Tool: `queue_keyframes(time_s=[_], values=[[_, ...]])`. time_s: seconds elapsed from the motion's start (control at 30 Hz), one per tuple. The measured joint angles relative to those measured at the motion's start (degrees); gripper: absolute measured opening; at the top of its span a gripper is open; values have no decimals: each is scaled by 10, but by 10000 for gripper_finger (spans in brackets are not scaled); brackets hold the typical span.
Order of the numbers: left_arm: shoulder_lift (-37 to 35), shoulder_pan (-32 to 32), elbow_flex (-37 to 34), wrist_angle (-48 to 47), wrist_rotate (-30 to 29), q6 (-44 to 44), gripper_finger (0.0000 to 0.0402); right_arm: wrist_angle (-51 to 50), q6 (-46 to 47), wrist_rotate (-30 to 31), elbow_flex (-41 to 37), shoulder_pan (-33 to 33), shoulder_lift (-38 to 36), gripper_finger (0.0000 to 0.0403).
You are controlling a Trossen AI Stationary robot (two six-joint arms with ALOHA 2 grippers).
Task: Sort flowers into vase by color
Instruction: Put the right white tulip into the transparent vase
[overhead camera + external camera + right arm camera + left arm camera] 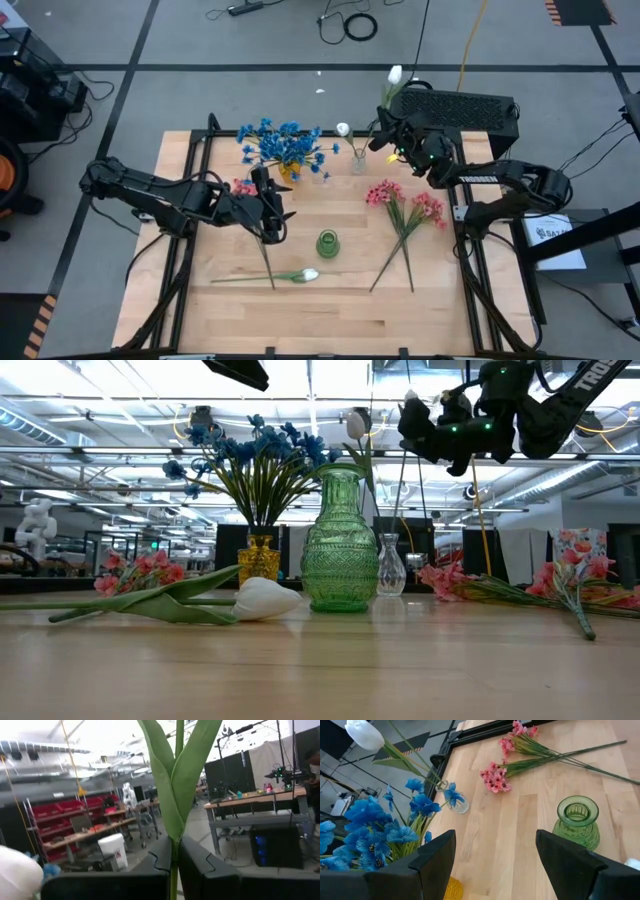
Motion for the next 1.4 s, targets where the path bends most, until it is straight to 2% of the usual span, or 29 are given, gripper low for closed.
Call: queue_keyframes(time_s=[0.17,0.63,1.2,1.4], values=[[0,0,0,0,0,0,280,-7,0,0,0,0,3,9],[0,0,0,1,0,-2,280,4,32,0,0,0,69,17],[0,0,0,-1,0,-1,280,-16,41,-3,0,43,69,134],[0,0,0,-16,0,-14,280,-79,13,-1,0,58,6,174]])
